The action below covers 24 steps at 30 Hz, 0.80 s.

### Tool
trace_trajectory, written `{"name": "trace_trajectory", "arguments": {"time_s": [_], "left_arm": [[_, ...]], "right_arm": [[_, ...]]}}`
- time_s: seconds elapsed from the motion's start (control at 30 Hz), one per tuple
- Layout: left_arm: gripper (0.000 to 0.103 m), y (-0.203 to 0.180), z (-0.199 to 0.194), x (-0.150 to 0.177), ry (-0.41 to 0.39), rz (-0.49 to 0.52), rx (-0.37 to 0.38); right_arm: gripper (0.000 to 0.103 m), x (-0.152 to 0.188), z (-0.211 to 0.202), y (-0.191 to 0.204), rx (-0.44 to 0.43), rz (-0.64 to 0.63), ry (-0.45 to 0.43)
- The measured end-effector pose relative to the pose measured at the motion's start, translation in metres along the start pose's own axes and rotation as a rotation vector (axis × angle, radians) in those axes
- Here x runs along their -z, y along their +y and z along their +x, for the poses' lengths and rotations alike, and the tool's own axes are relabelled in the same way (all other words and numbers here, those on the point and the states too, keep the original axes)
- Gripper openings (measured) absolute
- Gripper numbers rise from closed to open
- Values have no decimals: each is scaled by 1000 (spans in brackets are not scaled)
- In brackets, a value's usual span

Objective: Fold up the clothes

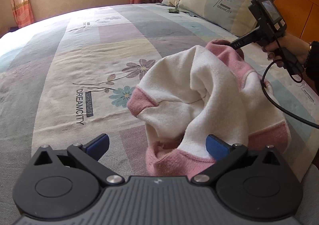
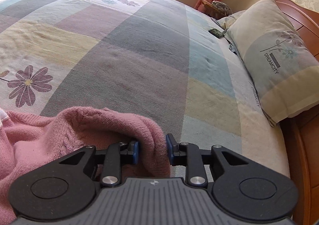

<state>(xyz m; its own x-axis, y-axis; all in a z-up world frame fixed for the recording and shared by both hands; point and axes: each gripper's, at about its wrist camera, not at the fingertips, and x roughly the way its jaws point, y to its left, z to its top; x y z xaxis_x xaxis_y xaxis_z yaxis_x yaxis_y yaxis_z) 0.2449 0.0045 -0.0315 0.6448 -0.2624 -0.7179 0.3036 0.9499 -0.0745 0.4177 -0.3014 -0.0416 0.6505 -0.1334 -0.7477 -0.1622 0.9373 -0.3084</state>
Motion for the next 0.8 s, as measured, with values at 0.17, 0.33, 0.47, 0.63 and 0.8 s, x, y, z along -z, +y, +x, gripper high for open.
{"name": "trace_trajectory", "arguments": {"time_s": [0.17, 0.33, 0.47, 0.63, 0.8], "left_arm": [[102, 3, -4, 3, -1, -26, 16], [102, 15, -10, -2, -16, -76, -24], [102, 37, -3, -11, -25, -161, 7], [102, 42, 20, -11, 16, -206, 23], [102, 32, 28, 7, 80, -182, 22]], "right_arm": [[54, 23, -58, 2, -50, -6, -81], [65, 54, -123, 9, -143, -4, -131], [66, 86, -164, 32, -232, -19, -154], [66, 115, -189, 77, -294, -83, -178], [66, 105, -204, 109, -312, -129, -237]]}}
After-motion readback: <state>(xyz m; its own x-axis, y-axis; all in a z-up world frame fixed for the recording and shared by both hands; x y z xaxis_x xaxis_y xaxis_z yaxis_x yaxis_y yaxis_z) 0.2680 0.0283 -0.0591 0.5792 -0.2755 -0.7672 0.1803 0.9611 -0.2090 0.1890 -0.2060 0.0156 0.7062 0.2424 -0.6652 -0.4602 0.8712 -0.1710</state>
